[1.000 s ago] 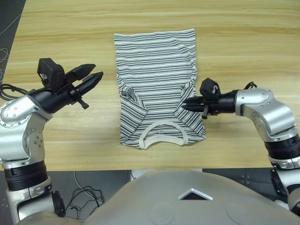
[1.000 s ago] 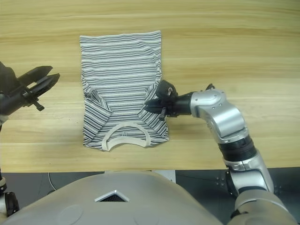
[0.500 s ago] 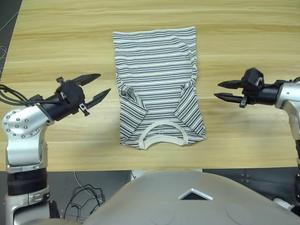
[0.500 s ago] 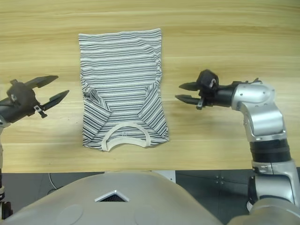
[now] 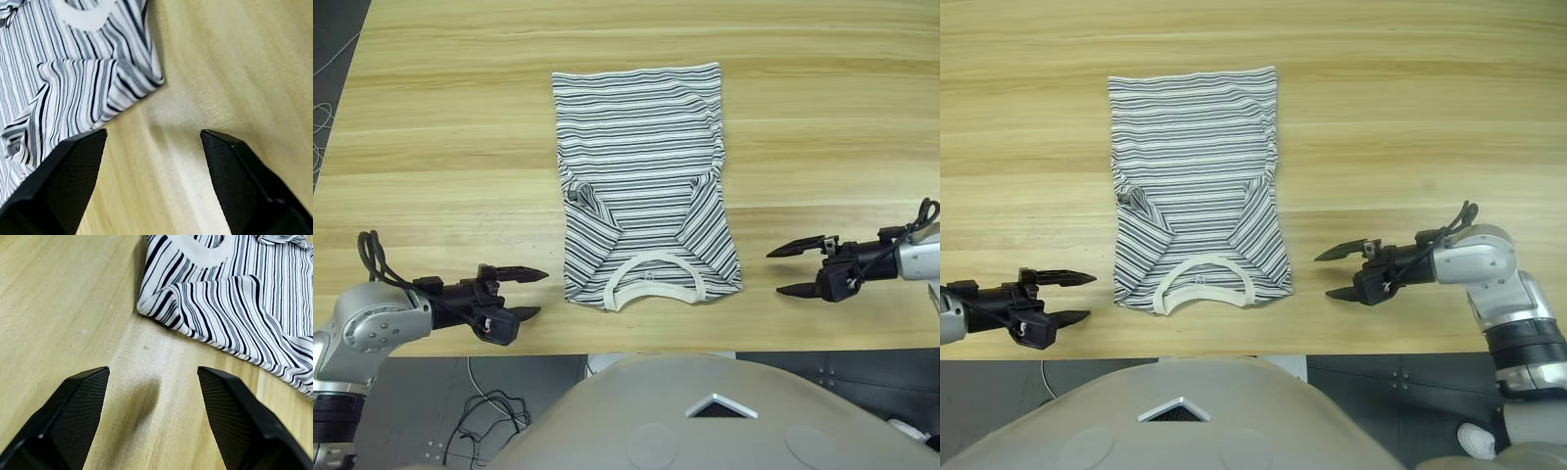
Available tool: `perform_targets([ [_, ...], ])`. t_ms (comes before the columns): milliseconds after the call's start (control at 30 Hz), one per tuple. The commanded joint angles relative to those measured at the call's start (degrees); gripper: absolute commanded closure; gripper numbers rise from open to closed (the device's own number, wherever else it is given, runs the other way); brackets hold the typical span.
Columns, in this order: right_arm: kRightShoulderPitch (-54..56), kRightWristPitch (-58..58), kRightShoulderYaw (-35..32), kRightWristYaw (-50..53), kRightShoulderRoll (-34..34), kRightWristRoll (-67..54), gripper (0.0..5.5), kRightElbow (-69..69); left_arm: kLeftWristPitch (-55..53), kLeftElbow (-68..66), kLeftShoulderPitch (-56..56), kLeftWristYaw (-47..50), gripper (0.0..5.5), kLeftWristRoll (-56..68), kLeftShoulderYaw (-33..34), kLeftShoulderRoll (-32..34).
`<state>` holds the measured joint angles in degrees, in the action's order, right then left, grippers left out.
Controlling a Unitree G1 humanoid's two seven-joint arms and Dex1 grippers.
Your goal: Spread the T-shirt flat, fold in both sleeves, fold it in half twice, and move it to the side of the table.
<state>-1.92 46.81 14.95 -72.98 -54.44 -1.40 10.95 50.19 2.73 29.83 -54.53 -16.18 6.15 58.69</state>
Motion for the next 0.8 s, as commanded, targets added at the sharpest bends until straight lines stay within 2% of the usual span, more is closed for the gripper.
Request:
perform_targets([
  [33,0.71,6.87,1.70,3.92,2.07,4.68,2.16,1.46,1.98,-0.96,-1.39,3.01,1.94,-3.07,-3.44,-0.27],
  [200,2.60,15.35,3.17,10.82,5.45,10.50,2.16,3.15,4.46,-3.40,-4.30,8.56,1.94,-7.87,-6.25,-1.83],
  [400,3.64,20.33,4.87,18.44,7.87,17.60,2.16,5.36,5.58,-5.29,-6.42,13.52,1.94,-10.77,-9.81,-2.48],
  [800,5.85,21.07,8.00,28.00,8.68,26.45,2.16,6.81,5.28,-7.40,-8.99,19.26,1.94,-13.80,-16.32,-2.68],
])
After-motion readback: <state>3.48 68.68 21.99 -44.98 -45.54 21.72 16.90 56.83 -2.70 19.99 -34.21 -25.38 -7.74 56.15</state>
